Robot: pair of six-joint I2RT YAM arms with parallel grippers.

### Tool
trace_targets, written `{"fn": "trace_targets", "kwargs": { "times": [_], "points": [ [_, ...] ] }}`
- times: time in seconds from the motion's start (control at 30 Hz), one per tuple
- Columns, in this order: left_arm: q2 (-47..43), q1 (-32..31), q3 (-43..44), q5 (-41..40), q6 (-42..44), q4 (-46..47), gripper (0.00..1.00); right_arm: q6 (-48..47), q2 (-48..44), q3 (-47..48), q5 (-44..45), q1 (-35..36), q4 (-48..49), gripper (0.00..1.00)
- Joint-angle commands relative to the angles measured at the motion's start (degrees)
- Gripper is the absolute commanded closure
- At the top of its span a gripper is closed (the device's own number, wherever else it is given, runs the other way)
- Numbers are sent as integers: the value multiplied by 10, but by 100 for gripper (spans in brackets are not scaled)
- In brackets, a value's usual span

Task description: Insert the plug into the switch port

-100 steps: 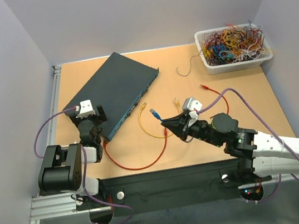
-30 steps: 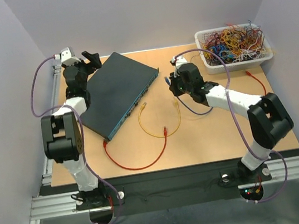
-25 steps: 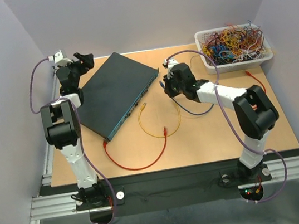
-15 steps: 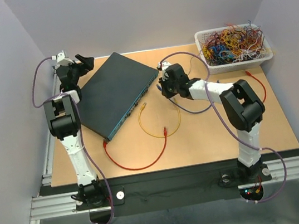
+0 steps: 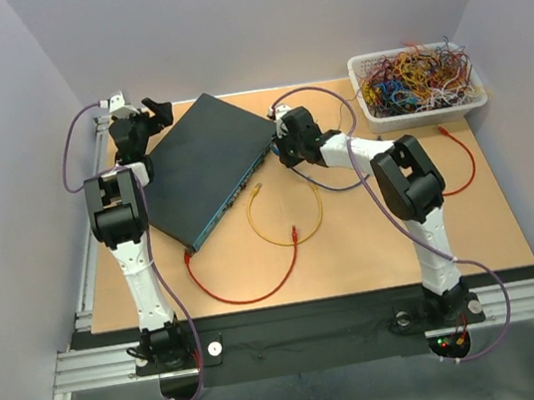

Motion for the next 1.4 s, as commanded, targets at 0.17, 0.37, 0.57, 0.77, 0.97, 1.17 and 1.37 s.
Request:
{"fn": "trace_targets", "kwargs": {
  "times": [0.17,0.37,0.57,0.77,0.97,1.17,1.37],
  "points": [
    [-23,2,-18,13,4,67,1,-7,14,56,13,9,-30,100],
    [-23,3,-17,15,2,67,1,-12,5,67,30,30,-35,100],
    [-21,5,-15,18,-1,67,1,-14,1,72,30,41,-39,100],
    [-19,6,-12,21,-4,66,1,-11,-19,66,64,44,-40,100],
    [-17,5,-11,25,-5,66,1,-11,-27,55,94,43,-40,100],
    [-13,6,-5,28,-6,63,1,-6,-35,46,86,43,-39,100],
    [-11,6,1,35,-7,59,1,-3,-46,38,86,43,-38,99]
  ]
}}
